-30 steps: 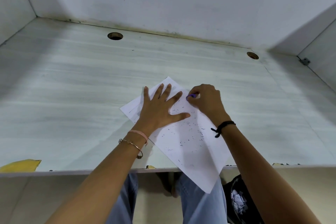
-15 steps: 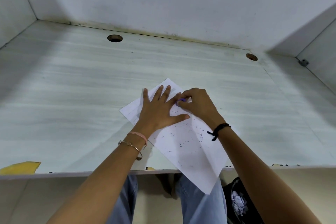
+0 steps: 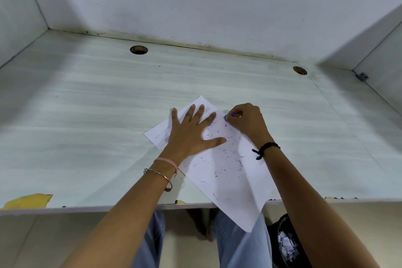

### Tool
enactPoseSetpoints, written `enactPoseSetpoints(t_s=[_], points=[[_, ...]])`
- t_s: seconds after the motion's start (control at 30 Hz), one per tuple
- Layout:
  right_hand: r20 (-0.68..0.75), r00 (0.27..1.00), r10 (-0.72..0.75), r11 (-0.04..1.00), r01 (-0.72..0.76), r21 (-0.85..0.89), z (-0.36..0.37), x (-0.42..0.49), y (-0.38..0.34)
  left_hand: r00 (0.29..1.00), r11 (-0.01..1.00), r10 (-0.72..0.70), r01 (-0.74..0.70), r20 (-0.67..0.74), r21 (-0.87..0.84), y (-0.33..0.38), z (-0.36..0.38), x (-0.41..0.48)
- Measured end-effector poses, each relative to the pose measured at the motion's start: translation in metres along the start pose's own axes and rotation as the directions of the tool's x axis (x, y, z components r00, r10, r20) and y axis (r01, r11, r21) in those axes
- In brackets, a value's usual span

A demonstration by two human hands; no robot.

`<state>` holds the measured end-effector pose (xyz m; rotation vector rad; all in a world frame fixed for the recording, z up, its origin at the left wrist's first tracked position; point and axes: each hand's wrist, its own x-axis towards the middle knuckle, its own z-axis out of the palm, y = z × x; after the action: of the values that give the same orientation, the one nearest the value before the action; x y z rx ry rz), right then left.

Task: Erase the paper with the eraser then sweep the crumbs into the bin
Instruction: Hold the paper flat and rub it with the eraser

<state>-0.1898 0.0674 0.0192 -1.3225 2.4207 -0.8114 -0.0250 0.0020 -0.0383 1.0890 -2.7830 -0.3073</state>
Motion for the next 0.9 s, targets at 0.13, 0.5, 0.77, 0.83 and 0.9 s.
enactPoseSetpoints(t_s=[0.13,0.5,0.77,0.83,0.9], points=[[0.027,0.996,0.089,0.972,-0.093,0.217,-0.014,-0.004,0.015,0.999,1.000,-0.026,0.026,-0.031,-0.001,0.011,-0.004,0.007],[0.017,0.995,-0.094,0.995,0.093,0.034,0.000,-0.008,0.006,0.994,0.999,-0.042,0.044,-0.097,0.016,0.019,0.010,0.020],[0.056,0.993,-0.105,0.991,0.109,-0.072,-0.003,-0.005,0.005,0.995,0.999,-0.037,0.039,-0.090,0.022,0.019,0.012,0.020],[-0.030,0.998,-0.048,0.988,0.043,-0.146,-0.009,0.004,0.010,0.996,0.999,-0.040,0.040,-0.081,0.006,0.019,0.010,0.019],[-0.041,0.998,-0.044,0.985,0.036,-0.171,-0.012,0.008,0.008,0.996,0.999,-0.040,0.041,-0.082,0.008,0.020,0.008,0.018]])
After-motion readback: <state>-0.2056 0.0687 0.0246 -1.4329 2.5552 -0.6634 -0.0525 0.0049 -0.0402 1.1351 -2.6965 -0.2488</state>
